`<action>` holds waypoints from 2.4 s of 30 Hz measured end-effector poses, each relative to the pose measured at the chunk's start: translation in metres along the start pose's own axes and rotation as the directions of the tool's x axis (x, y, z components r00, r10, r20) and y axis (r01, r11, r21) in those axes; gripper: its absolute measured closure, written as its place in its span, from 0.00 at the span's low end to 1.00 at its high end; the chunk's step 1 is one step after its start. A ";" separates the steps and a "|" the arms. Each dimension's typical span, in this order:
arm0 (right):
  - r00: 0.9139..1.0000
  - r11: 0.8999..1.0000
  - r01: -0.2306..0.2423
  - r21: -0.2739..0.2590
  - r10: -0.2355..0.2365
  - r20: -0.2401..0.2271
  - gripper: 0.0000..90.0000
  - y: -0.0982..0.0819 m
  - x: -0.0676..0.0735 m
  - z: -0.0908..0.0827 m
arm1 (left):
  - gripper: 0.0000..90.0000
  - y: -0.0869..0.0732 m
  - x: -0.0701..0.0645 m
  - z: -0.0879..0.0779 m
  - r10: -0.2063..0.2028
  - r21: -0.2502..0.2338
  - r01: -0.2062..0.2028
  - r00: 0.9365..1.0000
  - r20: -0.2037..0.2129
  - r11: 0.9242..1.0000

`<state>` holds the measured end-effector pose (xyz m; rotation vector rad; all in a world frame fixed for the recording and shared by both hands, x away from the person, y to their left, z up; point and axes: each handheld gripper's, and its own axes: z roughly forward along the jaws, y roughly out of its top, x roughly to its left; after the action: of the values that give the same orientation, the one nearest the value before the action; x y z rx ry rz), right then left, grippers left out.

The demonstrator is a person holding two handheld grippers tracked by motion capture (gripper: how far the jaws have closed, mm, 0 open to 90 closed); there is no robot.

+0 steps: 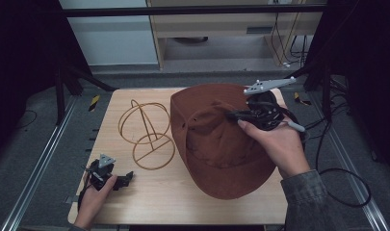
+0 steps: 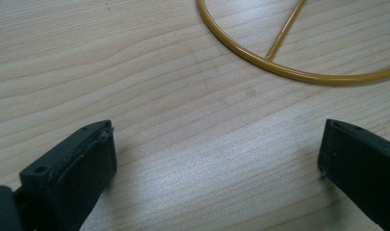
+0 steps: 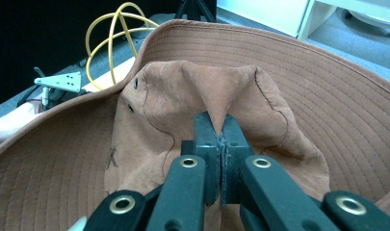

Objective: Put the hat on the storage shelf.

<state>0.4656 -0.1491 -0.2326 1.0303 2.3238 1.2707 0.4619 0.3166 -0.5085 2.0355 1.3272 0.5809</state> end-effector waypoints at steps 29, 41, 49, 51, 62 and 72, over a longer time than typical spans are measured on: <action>1.000 0.997 0.028 -0.073 -0.027 0.002 0.99 0.063 0.028 0.016 | 0.00 0.000 0.000 0.000 -0.002 0.000 0.002 1.000 0.000 1.000; 0.999 0.995 0.034 -0.097 -0.036 -0.019 0.99 0.088 0.043 0.041 | 0.00 0.000 0.000 0.000 0.000 0.003 0.000 1.000 0.001 1.000; 0.998 0.994 0.032 -0.101 -0.036 -0.043 0.99 0.102 0.055 0.064 | 0.00 0.000 0.000 0.000 -0.001 0.003 0.001 1.000 0.001 1.000; 0.998 0.995 0.032 -0.100 -0.037 -0.047 0.99 0.104 0.057 0.069 | 0.00 0.000 0.000 0.000 0.000 0.003 0.000 1.000 0.001 1.000; 0.997 0.995 0.037 -0.095 -0.043 -0.064 0.99 0.114 0.067 0.093 | 0.00 0.000 0.000 0.000 0.001 0.004 -0.001 1.000 0.001 1.000; 0.996 0.995 0.038 -0.090 -0.046 -0.082 0.99 0.118 0.073 0.107 | 0.00 0.000 0.000 0.000 0.001 0.006 -0.001 1.000 0.001 1.000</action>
<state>0.5271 0.0096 -0.1905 0.9114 2.3143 1.4121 0.4619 0.3167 -0.5079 2.0413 1.3284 0.5766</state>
